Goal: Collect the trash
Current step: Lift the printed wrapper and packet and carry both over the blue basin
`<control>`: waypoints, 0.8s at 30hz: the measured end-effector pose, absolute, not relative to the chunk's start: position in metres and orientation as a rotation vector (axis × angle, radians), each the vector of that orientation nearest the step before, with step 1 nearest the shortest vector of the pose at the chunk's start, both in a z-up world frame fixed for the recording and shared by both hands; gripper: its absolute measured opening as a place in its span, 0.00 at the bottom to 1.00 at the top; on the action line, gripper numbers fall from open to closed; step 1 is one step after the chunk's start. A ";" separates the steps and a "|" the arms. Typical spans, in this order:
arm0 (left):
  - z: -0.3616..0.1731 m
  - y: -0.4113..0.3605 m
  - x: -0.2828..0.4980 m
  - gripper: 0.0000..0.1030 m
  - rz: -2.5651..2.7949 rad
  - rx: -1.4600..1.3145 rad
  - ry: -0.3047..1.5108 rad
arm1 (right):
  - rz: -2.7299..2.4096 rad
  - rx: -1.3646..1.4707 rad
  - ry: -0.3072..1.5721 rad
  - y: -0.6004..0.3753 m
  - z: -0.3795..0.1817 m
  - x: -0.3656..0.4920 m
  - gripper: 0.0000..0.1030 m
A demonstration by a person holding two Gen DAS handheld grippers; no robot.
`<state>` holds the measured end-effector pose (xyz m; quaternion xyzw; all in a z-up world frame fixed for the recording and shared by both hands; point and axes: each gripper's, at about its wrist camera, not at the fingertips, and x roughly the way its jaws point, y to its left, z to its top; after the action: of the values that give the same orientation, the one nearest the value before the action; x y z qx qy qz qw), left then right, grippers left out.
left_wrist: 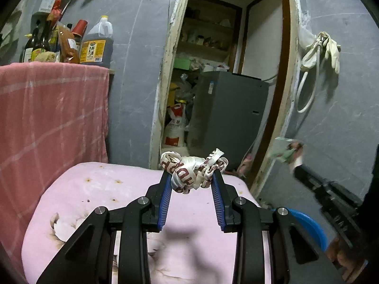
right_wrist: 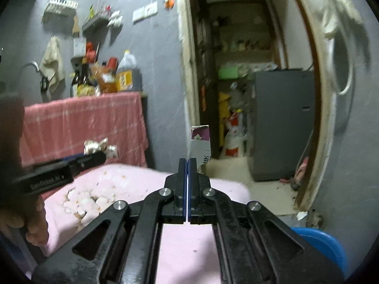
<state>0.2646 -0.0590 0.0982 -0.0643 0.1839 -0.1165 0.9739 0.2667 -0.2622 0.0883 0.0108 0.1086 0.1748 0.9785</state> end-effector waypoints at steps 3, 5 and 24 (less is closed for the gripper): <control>0.104 -0.071 0.253 0.28 -0.258 -0.138 0.344 | 0.300 0.029 0.141 -0.278 0.098 0.245 0.00; 0.108 -0.080 0.249 0.28 -0.277 -0.136 0.324 | 0.263 0.034 0.105 -0.289 0.103 0.233 0.00; 0.093 -0.219 0.242 0.28 -0.545 -0.095 0.417 | -0.014 0.136 0.114 -0.396 0.086 0.179 0.00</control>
<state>0.2417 -0.2191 0.0930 -0.0465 0.2042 -0.2669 0.9407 0.1793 -0.3958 0.0859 0.0678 0.0570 -0.0068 0.9960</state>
